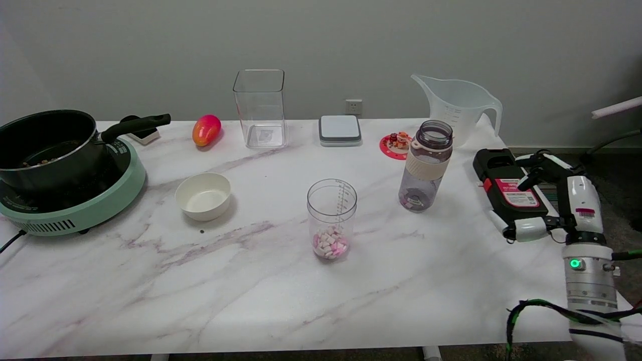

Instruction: Pick up the transparent cup with pink and white candy.

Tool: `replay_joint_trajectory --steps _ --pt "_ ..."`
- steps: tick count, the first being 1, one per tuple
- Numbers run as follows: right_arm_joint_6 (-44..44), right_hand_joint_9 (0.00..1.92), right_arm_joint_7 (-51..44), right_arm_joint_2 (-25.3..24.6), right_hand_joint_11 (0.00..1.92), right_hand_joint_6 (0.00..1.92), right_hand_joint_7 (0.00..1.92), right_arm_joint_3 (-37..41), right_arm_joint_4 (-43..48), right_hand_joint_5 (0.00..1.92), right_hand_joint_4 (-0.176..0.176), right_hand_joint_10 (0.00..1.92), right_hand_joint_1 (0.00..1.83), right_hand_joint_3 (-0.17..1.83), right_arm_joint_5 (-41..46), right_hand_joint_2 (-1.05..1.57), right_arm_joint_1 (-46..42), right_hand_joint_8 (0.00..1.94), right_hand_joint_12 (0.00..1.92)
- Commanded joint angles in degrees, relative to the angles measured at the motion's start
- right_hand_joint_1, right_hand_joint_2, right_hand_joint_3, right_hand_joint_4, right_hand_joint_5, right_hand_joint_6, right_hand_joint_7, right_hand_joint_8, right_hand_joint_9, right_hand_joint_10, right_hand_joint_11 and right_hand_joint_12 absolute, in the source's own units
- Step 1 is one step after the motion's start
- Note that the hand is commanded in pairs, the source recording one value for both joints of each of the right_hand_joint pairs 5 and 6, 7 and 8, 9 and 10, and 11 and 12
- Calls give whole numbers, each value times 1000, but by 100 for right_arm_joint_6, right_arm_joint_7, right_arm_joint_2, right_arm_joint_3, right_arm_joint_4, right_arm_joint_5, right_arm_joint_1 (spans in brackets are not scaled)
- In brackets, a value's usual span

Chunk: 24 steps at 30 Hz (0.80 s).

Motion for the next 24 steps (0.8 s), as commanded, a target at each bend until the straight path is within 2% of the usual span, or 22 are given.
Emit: replay_joint_trajectory --steps 1,13,19,24 --pt "1905 923 -1142 -970 753 788 1136 -2249 1312 788 0 923 1191 1166 932 -85 340 1136 753" --pt "1866 927 -1078 -1577 773 842 1170 -3151 1234 842 0 927 1166 1104 784 156 376 1170 773" --pt "1863 938 -861 -1911 797 958 1153 -3328 1058 958 0 938 1129 1147 869 253 290 1153 797" --pt "1432 1127 -631 -1899 934 1028 1300 -3350 1121 1028 0 1127 1119 1105 725 322 379 1300 934"
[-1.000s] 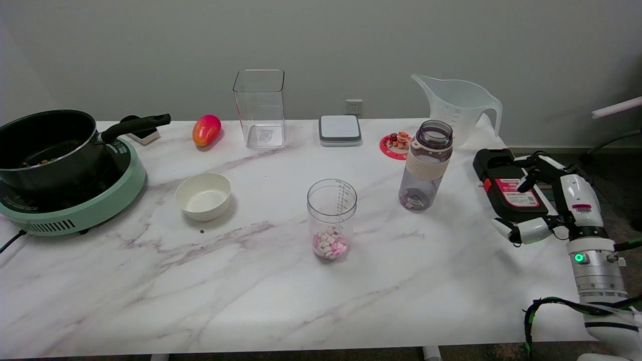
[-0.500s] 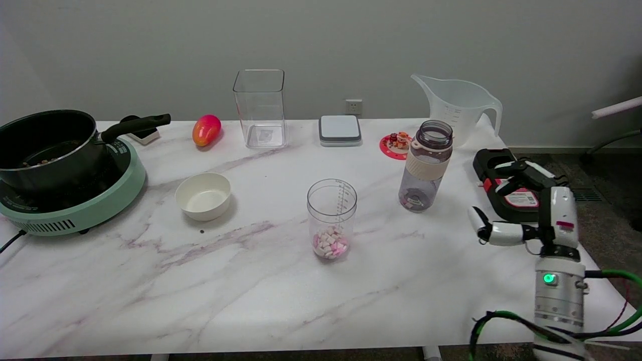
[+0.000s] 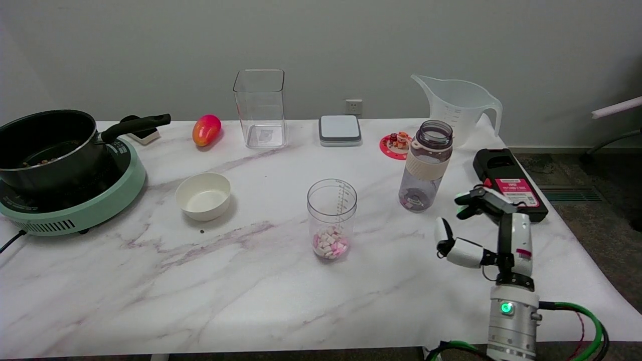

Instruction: Pick up the transparent cup with pink and white candy.

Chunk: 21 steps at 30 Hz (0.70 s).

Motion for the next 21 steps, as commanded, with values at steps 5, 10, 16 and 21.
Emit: replay_joint_trajectory --steps 5,10,16,21 --pt "-614 1146 894 -580 1008 1052 1270 -853 40 1052 0 1146 1093 1164 36 311 216 1270 1008" --pt "-832 1103 1258 -451 1008 985 1200 -846 8 985 0 1103 1116 1203 29 267 409 1200 1008" --pt "-1397 922 1829 -356 981 771 925 -838 8 771 0 922 1118 1385 44 93 583 925 981" --pt "-1585 817 1857 -348 956 413 817 -806 50 413 0 817 1115 1465 72 -130 624 817 956"
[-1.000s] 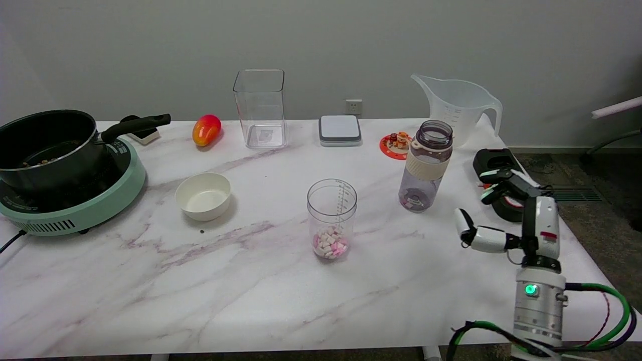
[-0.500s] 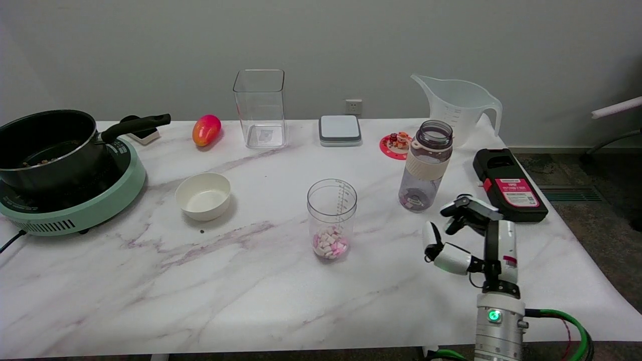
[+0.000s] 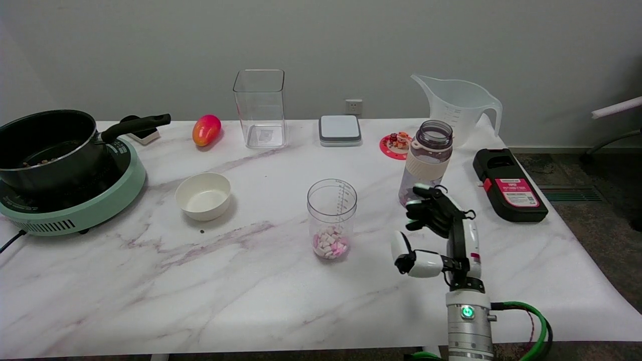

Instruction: Pick up the transparent cup with pink and white candy.

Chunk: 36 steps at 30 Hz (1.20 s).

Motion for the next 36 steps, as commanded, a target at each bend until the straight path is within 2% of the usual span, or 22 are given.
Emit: replay_joint_trajectory --steps 1,15,30,36 --pt "-1023 812 983 66 953 407 812 -111 39 407 0 812 1114 1452 78 -149 373 812 953" --pt "-1676 715 1257 105 870 350 737 -119 -33 350 0 715 1090 1254 29 -204 653 737 870" --pt "-2189 672 1393 185 836 339 710 -61 -81 339 0 672 1128 1221 29 -284 894 710 836" --pt "-2341 619 1393 211 809 329 687 -15 -133 329 0 619 1134 982 21 -488 981 687 809"
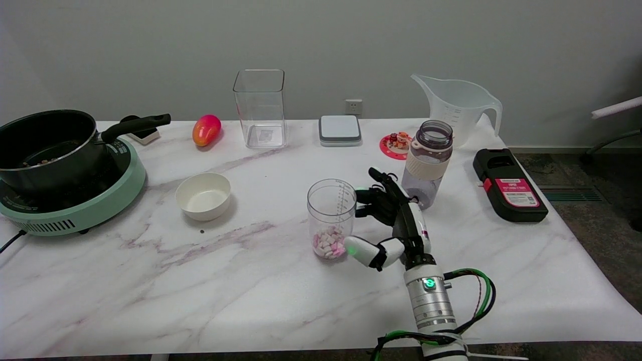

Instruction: Pick up the transparent cup with pink and white candy.

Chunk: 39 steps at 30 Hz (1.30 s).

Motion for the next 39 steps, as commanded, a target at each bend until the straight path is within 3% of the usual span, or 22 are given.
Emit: replay_joint_trajectory --steps 1,26,33,39 --pt "-568 610 143 93 805 328 683 74 -115 328 0 610 1131 958 -14 -506 281 683 805" --pt "-1080 531 356 130 698 290 633 170 -282 290 0 531 1158 877 -105 -483 632 633 698" --pt "-1252 522 615 106 685 298 628 143 -452 298 0 522 1175 1029 -374 -592 769 628 685" --pt "-1286 515 802 20 674 294 626 113 -635 294 0 515 1149 800 -496 -683 838 626 674"
